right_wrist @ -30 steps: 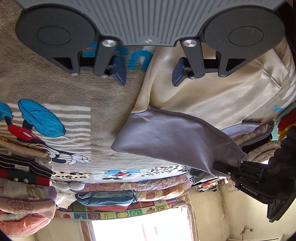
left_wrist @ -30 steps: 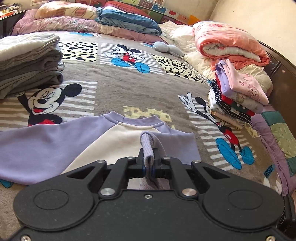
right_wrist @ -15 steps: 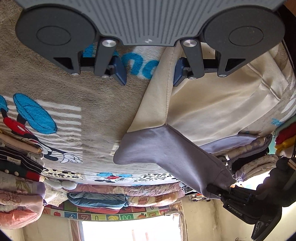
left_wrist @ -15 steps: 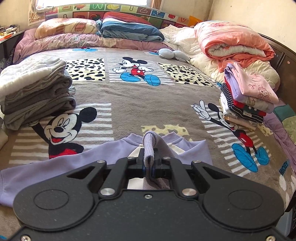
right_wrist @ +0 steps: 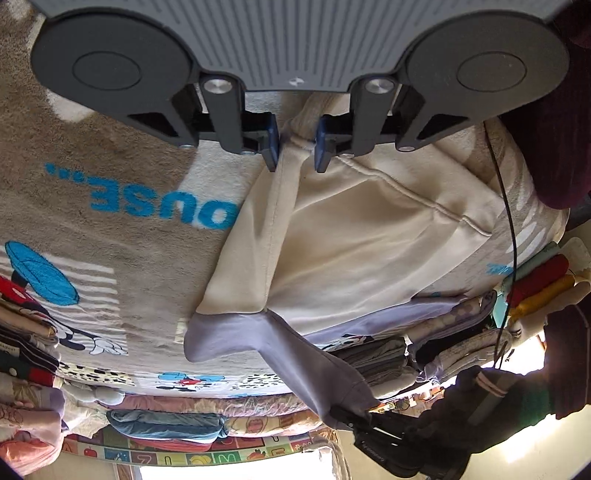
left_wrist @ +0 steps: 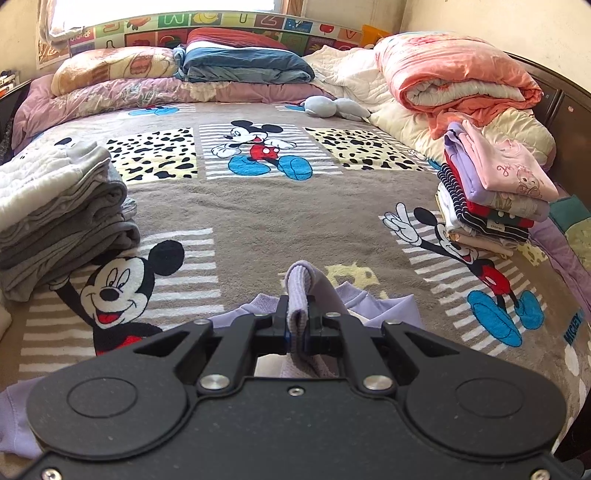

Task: Fold clothes
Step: 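Lift the sleeve with the left gripper and fold it across the sweatshirt body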

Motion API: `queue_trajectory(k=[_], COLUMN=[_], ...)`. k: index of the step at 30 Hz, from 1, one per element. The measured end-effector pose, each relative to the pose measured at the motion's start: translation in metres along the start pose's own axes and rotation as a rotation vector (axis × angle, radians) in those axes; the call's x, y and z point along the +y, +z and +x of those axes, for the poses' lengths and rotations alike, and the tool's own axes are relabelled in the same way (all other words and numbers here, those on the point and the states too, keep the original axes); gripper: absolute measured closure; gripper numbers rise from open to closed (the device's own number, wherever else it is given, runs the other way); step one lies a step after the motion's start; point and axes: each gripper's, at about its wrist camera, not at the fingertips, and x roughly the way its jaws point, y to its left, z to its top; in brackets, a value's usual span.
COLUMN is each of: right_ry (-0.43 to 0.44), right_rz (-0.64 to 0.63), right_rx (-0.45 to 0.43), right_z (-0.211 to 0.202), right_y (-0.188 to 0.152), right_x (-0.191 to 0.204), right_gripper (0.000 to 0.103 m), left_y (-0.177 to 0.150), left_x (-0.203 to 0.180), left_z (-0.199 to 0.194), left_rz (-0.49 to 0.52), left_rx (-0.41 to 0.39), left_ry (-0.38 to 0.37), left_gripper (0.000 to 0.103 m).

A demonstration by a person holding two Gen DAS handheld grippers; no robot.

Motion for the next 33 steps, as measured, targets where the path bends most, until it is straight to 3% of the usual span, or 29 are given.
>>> queue_trajectory(k=[12,18,22,28,33], right_ry=[-0.088,-0.024,0.074,0.254,0.208], right_rz=[-0.245,-0.242,-0.210,-0.199,-0.219], right_rx=[-0.037,-0.033,-0.046,-0.067,-0.154], right_z=[0.015,0.029,0.031,0.003,-0.013], right_y=[0.023,0.027,0.027,0.025,0.025], right_x=[0.058,0.069,0.073,0.069,0.046], right_gripper=[0.085,0.082,0.060,0.060,0.053], left_y=[0.030,0.024,0.015,-0.004,-0.014], left_x=[-0.012,0.000,0.017,0.039,0.054], left_z=[0.003,0.013,0.016,0.019,0.020], left_rz=[0.082,0.061,0.013,-0.030,-0.063], left_rx=[-0.029,-0.023,-0.025,-0.022,-0.031], left_ry=[-0.001,0.015,0.022,0.017,-0.003], left_gripper=[0.100,0.100,0.100,0.100,0.100])
